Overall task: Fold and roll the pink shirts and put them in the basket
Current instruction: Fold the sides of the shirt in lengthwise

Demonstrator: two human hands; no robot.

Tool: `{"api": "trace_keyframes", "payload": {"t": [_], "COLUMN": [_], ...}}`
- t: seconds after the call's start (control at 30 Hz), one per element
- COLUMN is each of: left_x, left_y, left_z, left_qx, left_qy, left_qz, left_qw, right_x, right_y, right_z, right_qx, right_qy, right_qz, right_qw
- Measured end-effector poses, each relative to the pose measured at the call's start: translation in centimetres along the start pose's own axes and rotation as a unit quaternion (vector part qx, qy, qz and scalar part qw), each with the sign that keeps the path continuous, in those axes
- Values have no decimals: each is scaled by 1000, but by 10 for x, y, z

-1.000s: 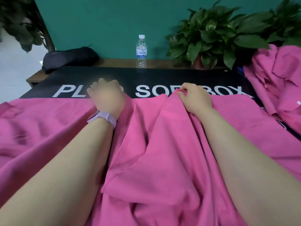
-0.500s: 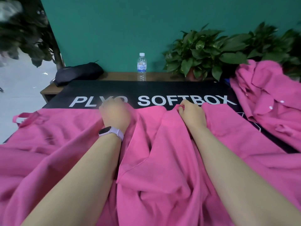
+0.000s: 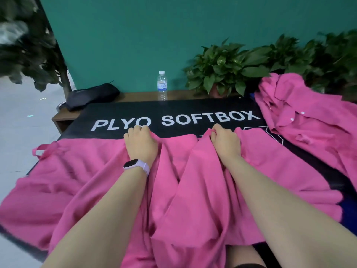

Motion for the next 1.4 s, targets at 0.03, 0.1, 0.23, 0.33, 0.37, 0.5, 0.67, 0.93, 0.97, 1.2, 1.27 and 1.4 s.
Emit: {"api": "trace_keyframes", "payload": {"t": [0.03, 0.1, 0.23, 0.33, 0.37, 0.5, 0.67, 0.93, 0.97, 1.2, 1.27, 1.4], "left_x": [3, 16, 69, 112, 120, 124, 115, 111, 111, 83, 60, 14], "left_y": [-6, -18, -32, -21, -17, -11, -12, -20, -20, -45, -65, -87], "left_z": [6, 19, 44, 60, 63, 60, 55, 66, 67, 89, 99, 115], "left_qx": [-2, 38, 156, 72, 46, 38, 95, 64, 55, -13, 39, 78], "left_qy": [28, 110, 214, 188, 180, 159, 147, 146, 140, 73, 61, 23], "left_qz": [3, -7, -94, -207, -213, -206, -296, -379, -379, -315, -238, -118], "left_qw": [1000, 993, 959, 957, 959, 965, 939, 912, 913, 946, 969, 990], "right_x": [1, 0, -2, -2, -2, 4, -3, 4, 12, 38, 37, 39], "right_y": [-1, -2, 0, -1, -2, -12, -70, -103, -92, -62, -63, -65], "right_z": [0, -1, -1, -1, -2, -4, 34, 122, 129, 148, 149, 154], "right_qx": [0, -4, -17, -26, -28, -7, 53, 47, 39, 20, 10, 16], "right_qy": [0, -1, -4, 0, 0, -23, -15, 101, 99, 50, 59, 121], "right_qz": [3, 9, 17, 16, 14, -2, 44, 15, -5, 54, 48, 58], "right_qw": [1000, 1000, 1000, 1000, 1000, 1000, 997, 994, 994, 997, 997, 991]}}
Point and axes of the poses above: each hand's wrist, its own x-axis away from the middle knuckle, its own y-axis out of the palm, z = x × y, the point moved 3 cm from there along -x, towards the middle knuckle, and after that the axes turned 12 degrees about -z, right-handed, at the moved point
